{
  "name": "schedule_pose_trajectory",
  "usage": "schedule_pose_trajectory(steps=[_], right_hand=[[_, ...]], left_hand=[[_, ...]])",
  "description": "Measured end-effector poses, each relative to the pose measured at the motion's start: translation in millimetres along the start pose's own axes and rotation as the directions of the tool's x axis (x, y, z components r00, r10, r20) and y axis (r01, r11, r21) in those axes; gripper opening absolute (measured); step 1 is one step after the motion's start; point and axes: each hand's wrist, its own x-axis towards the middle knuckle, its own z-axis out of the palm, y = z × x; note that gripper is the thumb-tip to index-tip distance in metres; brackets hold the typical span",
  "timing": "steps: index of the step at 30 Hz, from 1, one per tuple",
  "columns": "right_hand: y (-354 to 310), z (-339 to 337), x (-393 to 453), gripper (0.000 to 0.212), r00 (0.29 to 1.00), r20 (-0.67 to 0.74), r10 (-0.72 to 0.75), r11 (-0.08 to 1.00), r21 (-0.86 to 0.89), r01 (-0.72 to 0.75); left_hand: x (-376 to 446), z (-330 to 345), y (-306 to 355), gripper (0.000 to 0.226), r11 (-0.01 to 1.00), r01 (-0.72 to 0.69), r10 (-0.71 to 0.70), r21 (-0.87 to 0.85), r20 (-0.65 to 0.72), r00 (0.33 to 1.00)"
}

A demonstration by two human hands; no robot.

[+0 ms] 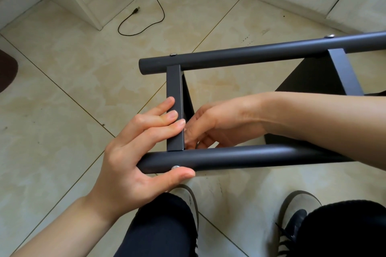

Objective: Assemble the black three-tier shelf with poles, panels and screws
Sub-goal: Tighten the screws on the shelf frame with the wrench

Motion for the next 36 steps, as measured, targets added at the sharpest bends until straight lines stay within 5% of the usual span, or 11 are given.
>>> schedule_pose_trajectory(steps=[26, 36], right_hand=[[3, -5, 0, 0.021, 0.999, 0.009, -0.037, 0.999, 0.011, 0.037], [-10, 13, -33, 0.03, 0.966, -0.24, -0.097, 0.968, -0.25, 0.035]], left_hand=[[1, 0, 1, 0.053, 1.0, -0.018, 0.018, 0.005, -0.011, 1.0], [0, 0, 13, 0.051, 0.993, 0.102, -0.103, -0.052, -0.033, 0.994]])
